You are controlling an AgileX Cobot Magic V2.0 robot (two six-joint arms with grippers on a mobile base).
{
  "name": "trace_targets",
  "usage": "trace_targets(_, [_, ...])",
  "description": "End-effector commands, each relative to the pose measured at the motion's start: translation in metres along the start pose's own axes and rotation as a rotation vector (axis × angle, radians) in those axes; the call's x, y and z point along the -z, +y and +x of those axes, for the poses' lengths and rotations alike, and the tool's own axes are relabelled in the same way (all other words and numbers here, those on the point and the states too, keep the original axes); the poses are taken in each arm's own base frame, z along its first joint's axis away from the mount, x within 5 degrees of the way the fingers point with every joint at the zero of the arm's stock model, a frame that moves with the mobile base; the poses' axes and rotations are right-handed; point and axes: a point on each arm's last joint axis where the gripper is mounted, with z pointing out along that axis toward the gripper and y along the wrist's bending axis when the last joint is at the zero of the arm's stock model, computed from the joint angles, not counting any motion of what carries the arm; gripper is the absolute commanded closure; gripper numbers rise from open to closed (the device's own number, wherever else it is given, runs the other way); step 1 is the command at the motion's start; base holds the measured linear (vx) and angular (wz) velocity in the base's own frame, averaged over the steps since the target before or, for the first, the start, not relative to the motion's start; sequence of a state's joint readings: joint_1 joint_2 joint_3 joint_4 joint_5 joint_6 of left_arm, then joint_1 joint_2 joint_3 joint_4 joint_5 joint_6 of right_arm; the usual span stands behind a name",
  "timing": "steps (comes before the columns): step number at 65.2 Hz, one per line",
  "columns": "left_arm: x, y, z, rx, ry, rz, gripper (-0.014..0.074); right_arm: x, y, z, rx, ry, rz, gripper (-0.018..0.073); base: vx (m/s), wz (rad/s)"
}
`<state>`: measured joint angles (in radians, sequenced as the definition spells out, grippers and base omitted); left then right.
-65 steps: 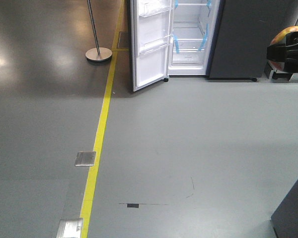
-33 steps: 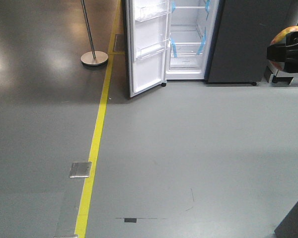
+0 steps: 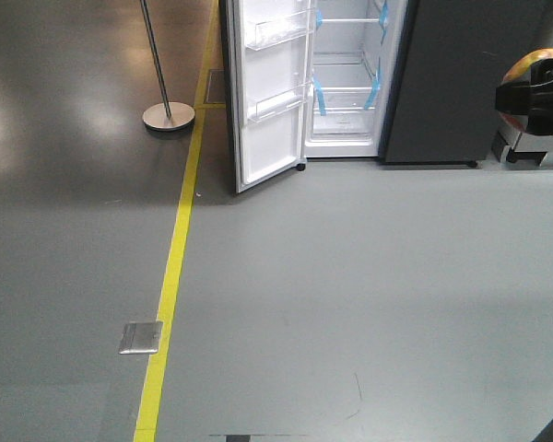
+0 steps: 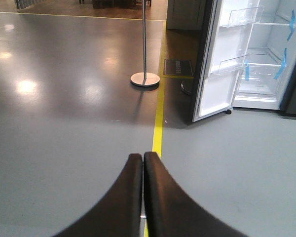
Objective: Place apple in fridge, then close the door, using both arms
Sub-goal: 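Keep driving closer to the refrigerator with the apple held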
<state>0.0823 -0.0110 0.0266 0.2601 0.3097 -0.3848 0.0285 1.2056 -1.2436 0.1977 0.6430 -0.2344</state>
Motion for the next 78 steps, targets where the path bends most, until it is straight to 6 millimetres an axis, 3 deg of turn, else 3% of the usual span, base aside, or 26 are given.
trace_targets(1, [-0.0003, -0.0019, -0.001, 0.001, -0.059, 0.029, 0.0604, 0.0167, -0.002, -0.0181, 0.001, -0.135, 0.027, 0.0391, 0.15, -0.02])
trace_targets(78, [-0.0003, -0.0019, -0.001, 0.001, -0.059, 0.029, 0.0604, 0.0167, -0.002, -0.0181, 0.001, -0.135, 0.027, 0.0391, 0.12, 0.0])
